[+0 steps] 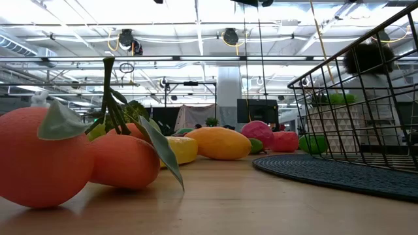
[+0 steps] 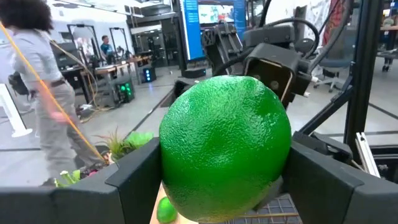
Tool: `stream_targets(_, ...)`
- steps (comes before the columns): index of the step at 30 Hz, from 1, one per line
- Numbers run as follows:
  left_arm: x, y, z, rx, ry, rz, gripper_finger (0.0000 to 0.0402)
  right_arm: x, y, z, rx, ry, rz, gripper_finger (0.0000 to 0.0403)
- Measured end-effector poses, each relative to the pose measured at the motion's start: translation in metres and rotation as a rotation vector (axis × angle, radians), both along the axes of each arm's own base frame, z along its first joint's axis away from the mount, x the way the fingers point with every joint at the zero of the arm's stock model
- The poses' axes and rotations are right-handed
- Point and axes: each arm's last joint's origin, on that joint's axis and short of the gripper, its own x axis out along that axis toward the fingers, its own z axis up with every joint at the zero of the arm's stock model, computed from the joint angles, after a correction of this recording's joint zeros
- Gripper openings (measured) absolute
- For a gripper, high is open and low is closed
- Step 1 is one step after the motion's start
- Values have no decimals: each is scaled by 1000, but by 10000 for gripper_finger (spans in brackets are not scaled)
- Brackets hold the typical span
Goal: Build produce basket
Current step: Put the bottom left lime into the wire basket
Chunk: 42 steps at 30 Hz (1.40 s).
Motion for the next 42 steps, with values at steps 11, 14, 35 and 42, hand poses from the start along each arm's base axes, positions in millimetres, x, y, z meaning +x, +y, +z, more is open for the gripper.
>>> stream_targets(11, 3, 0, -1, -27, -7, -2, 292, 3, -5, 2, -6, -21, 102, 317)
stream_targets(14, 3, 0, -1, -35, -8, -2, 292, 3, -7, 4, -3, -42, 101, 306)
stream_targets(35, 2, 0, 0, -61, -18, -2, 292, 3, -7, 7, 6, -85, 163, 241)
stream_targets(42, 2, 0, 0, -54, -25, -6, 292, 3, -7, 9, 19, -102, 160, 310)
